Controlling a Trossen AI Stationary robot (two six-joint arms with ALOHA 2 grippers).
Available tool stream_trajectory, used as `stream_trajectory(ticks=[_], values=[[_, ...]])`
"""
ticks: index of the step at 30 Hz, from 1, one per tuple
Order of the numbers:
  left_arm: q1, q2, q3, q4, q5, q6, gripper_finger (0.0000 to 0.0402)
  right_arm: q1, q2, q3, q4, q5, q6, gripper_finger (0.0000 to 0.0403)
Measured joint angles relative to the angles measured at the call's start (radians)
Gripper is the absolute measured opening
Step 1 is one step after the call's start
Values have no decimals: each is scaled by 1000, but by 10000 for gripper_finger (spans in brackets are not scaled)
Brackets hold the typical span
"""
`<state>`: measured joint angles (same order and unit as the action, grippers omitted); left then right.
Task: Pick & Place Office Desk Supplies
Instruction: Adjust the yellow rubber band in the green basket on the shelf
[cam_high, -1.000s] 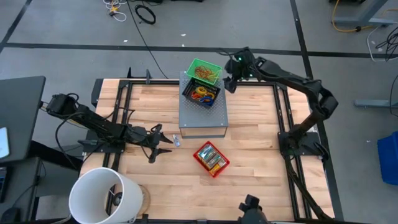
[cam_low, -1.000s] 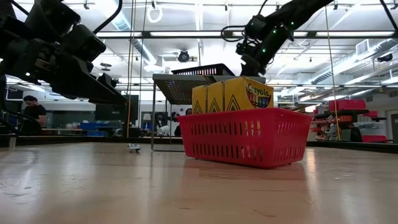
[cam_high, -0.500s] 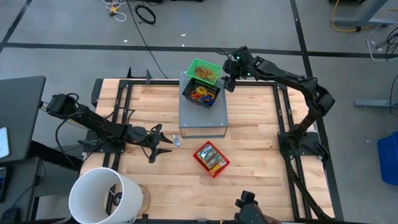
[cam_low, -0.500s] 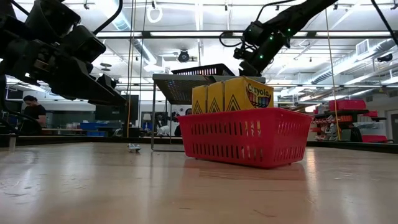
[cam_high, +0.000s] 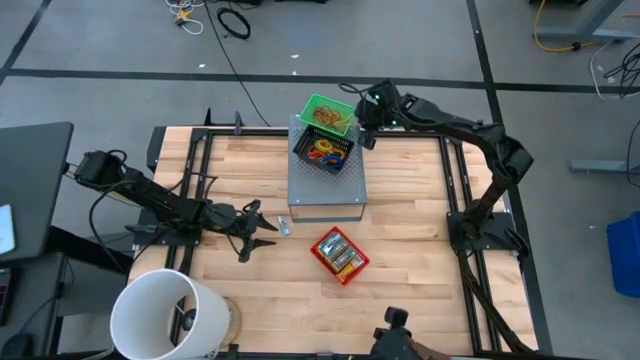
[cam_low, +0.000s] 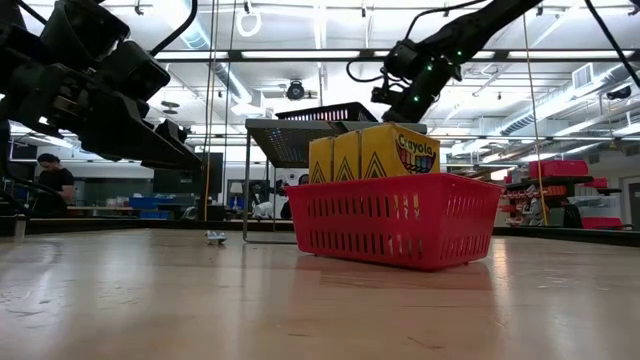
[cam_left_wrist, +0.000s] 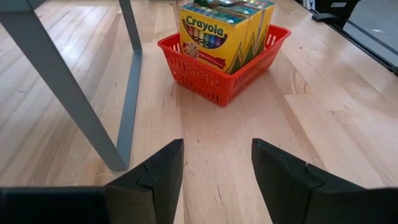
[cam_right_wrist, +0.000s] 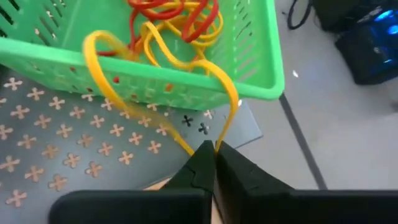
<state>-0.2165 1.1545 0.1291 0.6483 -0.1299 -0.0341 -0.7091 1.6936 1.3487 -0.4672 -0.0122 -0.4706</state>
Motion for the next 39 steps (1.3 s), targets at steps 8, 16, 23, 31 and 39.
stream_trajectory(ticks=[8, 16, 23, 31, 39], values=[[0, 0, 0, 0, 0, 0, 194, 47, -3, 0, -10, 86, -19, 5], [0, 0, 0, -1, 0, 0, 194, 90, -25, 0, -44, 205, -16, 3], [0, 0, 0, -1, 0, 0, 194, 122, -89, 0, -44, 266, -6, 2], [0, 0, 0, -2, -1, 6, 194, 135, -141, 0, 29, 279, -6, 1], [0, 11, 1, -1, -1, 5, 194, 146, -139, 0, 140, 251, -48, 0]])
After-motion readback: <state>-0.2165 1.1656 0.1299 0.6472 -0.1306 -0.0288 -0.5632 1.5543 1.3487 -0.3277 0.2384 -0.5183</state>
